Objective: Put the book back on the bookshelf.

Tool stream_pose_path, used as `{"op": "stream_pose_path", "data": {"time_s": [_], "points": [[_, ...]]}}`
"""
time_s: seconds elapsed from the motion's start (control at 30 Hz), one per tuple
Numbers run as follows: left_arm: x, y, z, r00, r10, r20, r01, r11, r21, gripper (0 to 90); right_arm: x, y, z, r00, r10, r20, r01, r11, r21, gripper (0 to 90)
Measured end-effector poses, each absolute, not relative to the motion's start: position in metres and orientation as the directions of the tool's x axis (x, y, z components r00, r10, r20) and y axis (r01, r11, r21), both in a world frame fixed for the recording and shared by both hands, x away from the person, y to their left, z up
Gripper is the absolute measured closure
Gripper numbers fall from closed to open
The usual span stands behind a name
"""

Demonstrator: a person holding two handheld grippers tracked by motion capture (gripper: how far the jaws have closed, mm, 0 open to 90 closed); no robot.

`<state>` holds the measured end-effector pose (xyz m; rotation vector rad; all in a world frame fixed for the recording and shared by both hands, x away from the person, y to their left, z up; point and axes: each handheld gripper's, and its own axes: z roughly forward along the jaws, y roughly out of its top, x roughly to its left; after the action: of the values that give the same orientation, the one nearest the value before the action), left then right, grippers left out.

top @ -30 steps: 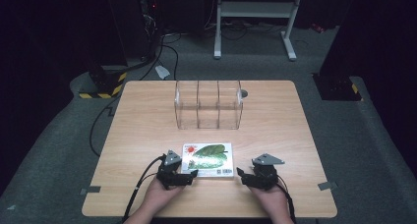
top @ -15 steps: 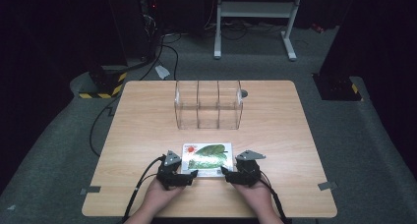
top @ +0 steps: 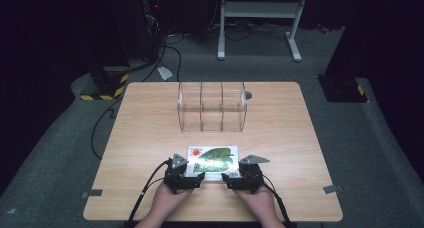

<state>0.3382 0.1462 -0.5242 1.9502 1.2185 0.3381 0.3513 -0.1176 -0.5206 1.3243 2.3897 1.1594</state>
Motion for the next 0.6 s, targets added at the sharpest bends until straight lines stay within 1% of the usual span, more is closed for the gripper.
{"op": "stream_pose_path", "data": {"time_s": [0.03, 0.1, 0.17, 0.3, 0.53, 0.6], "points": [[0.338, 0.147, -0.524, 0.501, 0.847, -0.179, 0.632, -0.217, 0.744, 19.1, 0.350, -0.118, -0.521, -0.593, 0.779, 0.204, 0.644, 0.306, 0.701, 18.1], [0.335, 0.149, -0.525, 0.491, 0.849, -0.194, 0.633, -0.195, 0.749, 24.1, 0.349, -0.119, -0.521, -0.601, 0.774, 0.198, 0.636, 0.313, 0.705, 18.1], [0.333, 0.151, -0.525, 0.490, 0.850, -0.195, 0.624, -0.186, 0.759, 26.0, 0.347, -0.120, -0.522, -0.607, 0.769, 0.199, 0.628, 0.311, 0.714, 18.0], [0.332, 0.152, -0.525, 0.487, 0.850, -0.203, 0.619, -0.171, 0.766, 27.0, 0.346, -0.121, -0.523, -0.610, 0.766, 0.200, 0.624, 0.309, 0.718, 17.8], [0.328, 0.153, -0.523, 0.488, 0.854, -0.179, 0.584, -0.167, 0.794, 30.5, 0.345, -0.121, -0.523, -0.609, 0.768, 0.198, 0.621, 0.307, 0.721, 17.6], [0.327, 0.153, -0.523, 0.485, 0.854, -0.189, 0.578, -0.151, 0.802, 30.6, 0.345, -0.121, -0.523, -0.609, 0.767, 0.201, 0.623, 0.306, 0.720, 16.8]]}}
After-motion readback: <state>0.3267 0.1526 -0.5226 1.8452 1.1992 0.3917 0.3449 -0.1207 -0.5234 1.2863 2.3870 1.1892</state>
